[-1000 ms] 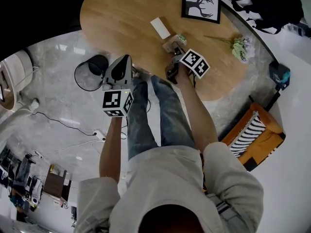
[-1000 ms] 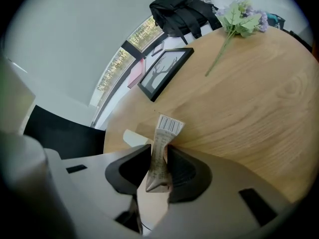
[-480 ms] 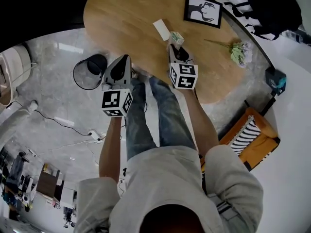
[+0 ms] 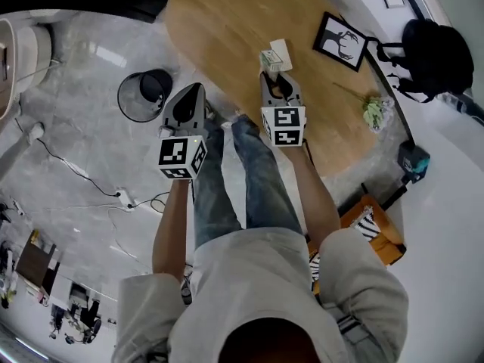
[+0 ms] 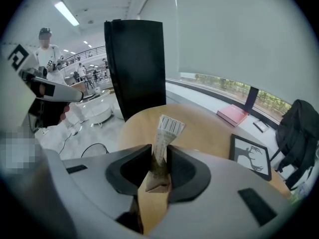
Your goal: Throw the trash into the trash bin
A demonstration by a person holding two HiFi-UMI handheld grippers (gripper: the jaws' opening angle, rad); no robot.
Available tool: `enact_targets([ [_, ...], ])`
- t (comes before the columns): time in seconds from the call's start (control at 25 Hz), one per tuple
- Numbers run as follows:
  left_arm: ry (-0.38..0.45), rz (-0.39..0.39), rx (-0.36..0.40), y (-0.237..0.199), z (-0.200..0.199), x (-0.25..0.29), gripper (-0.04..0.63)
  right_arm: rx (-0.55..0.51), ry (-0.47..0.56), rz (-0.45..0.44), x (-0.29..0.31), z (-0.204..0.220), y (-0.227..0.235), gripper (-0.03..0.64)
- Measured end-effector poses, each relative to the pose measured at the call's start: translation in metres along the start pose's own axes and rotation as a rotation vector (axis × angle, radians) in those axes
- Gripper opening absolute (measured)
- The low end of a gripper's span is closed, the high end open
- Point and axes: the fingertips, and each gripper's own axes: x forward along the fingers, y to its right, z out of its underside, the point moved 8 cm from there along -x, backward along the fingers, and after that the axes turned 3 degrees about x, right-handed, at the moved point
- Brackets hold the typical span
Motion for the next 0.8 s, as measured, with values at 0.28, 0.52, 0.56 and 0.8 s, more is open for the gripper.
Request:
enact_targets([
  [0.28,0.06,-0.189,-0.113,-0.054,0.02,-0.057,0.018,-0.158,-0.012,-0.193,0.037,-0.031,-0.08,0.104],
  [0.52,0.11,-0.365,-0.216,-0.101,0.046,-0.119,0.017,-0.284,-0.031,-0.364,0.061,-0.045,-0.17,0.104],
  [0.56,0.116,-0.39,-0.232,-0.107,0.052,-0.129,0.018,-0.303,-0.036,-0.39,0.063,-0.045,-0.184,0.104],
  [0.8,0.147,-0.515,-0.315,-0.134,0.081,-0.181,0.017,-0.407,-0.067,-0.523,0.075,-0.041,-0.26,0.104],
])
